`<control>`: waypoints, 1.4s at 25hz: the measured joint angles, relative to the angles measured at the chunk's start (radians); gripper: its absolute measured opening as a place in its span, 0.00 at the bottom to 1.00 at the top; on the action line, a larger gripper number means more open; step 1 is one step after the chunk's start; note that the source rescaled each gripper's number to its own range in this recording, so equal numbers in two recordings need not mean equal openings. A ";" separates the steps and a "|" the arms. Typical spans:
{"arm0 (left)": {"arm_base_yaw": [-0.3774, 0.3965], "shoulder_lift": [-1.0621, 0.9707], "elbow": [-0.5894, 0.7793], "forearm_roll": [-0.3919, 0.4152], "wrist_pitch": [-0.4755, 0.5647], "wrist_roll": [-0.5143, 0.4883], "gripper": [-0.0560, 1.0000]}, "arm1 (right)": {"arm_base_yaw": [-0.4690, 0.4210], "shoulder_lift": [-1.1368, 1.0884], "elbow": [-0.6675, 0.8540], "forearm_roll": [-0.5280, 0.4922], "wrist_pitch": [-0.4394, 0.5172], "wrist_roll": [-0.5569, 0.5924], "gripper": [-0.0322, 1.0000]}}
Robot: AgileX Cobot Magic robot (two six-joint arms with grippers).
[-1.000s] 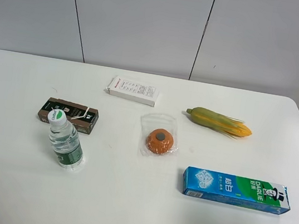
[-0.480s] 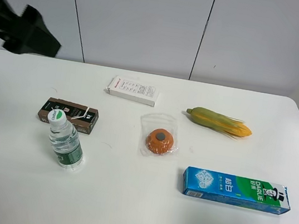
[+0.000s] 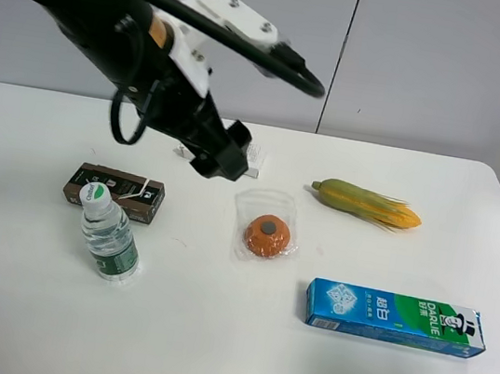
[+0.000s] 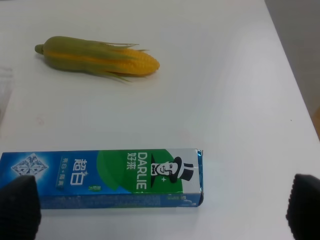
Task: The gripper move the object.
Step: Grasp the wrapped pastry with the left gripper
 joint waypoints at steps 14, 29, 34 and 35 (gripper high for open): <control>-0.023 0.266 -0.022 0.002 -0.255 -0.147 1.00 | 0.000 0.000 0.000 0.000 0.000 0.000 1.00; -0.070 0.416 -0.022 0.117 -0.374 -0.192 1.00 | 0.000 0.000 0.000 0.000 0.000 0.000 1.00; -0.070 0.433 -0.023 0.151 -0.419 -0.192 1.00 | 0.000 0.000 0.000 0.000 0.000 0.000 1.00; -0.070 0.434 -0.023 0.152 -0.429 -0.192 1.00 | 0.000 0.000 0.000 0.000 0.000 0.000 1.00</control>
